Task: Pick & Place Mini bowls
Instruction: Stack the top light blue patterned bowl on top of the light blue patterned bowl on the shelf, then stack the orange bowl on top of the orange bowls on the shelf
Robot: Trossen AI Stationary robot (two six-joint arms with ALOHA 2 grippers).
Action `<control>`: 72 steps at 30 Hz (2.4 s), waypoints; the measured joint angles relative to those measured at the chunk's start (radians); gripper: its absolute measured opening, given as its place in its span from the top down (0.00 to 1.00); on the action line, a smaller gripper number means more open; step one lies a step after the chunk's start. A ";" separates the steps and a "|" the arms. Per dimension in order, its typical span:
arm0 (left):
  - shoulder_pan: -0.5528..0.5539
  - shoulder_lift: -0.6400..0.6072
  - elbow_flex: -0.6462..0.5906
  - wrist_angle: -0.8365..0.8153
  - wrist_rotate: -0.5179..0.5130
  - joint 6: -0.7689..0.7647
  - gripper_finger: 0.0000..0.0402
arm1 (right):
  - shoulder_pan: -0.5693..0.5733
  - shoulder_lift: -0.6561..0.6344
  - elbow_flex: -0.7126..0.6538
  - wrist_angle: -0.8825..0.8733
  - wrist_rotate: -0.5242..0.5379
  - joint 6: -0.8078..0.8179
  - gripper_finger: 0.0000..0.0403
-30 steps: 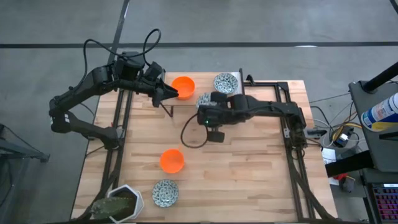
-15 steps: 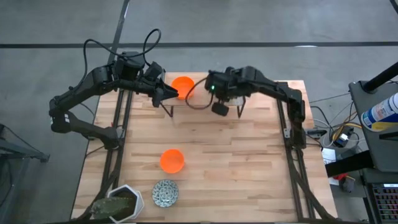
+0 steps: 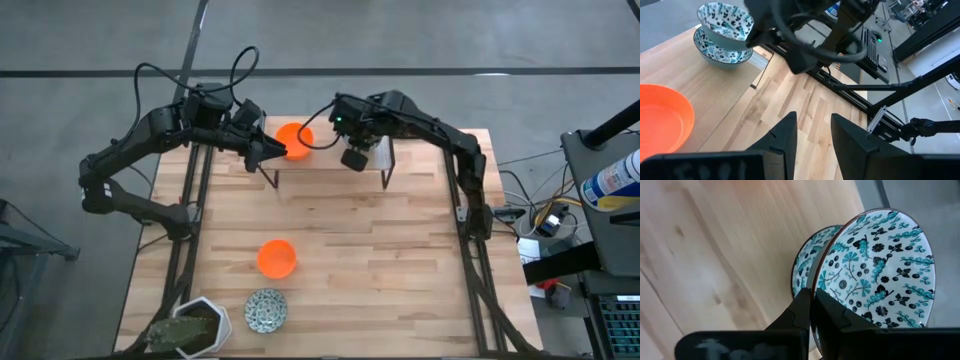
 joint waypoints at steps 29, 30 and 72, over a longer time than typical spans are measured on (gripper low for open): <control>0.000 0.000 0.000 0.000 0.000 -0.002 0.72 | -0.034 0.006 -0.153 0.113 0.004 0.056 0.97; 0.000 0.000 0.000 0.000 0.000 -0.002 0.72 | -0.035 0.006 -0.158 0.112 0.004 0.057 0.97; -0.120 0.001 -0.105 -0.165 0.035 -0.064 0.72 | 0.107 -0.163 -0.187 0.262 -0.004 0.149 0.66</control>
